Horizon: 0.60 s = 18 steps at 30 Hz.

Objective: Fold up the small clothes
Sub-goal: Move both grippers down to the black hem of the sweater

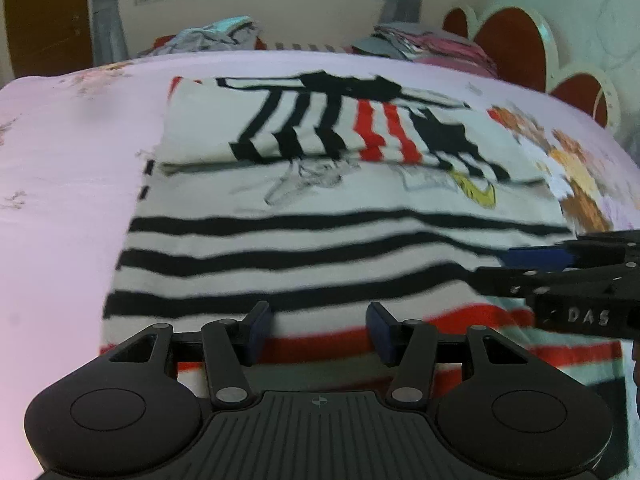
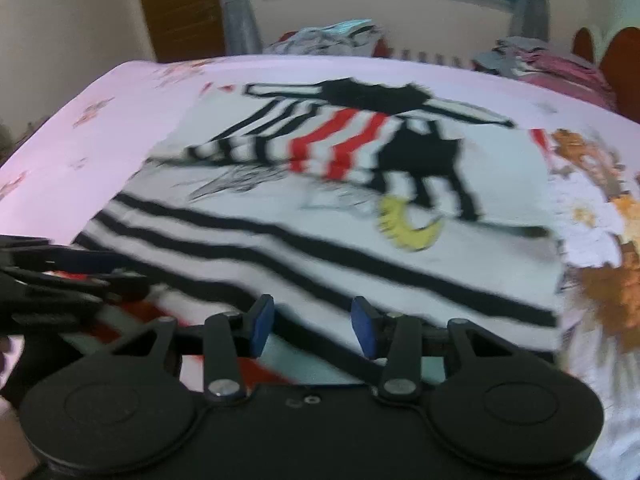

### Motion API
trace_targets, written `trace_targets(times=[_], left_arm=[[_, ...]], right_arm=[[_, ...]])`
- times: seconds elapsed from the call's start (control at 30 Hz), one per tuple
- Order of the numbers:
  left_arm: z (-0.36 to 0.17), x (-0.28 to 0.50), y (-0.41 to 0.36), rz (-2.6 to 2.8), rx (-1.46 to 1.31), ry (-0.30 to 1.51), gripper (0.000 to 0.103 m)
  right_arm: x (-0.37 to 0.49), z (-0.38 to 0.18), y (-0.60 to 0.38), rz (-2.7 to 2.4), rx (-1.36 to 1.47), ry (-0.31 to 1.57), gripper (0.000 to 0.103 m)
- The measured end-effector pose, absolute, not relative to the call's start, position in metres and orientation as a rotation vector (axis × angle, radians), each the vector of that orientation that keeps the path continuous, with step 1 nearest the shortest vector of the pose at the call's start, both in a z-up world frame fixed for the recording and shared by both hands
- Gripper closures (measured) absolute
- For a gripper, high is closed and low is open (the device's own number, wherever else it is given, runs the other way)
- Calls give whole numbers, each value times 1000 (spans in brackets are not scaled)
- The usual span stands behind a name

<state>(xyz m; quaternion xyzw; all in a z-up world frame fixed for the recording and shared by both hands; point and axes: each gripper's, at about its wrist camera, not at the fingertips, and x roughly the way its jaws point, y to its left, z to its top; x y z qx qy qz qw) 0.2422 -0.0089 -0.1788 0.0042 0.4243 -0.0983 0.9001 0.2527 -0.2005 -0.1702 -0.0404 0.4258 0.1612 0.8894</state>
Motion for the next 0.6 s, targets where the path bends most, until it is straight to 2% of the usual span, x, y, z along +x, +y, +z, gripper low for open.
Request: trace_targets(times=[0.6], left_arm=[[-183,190,53,-278,32,891,47]], right_arm=[[167,-179,-233,-43,-140,911,60]])
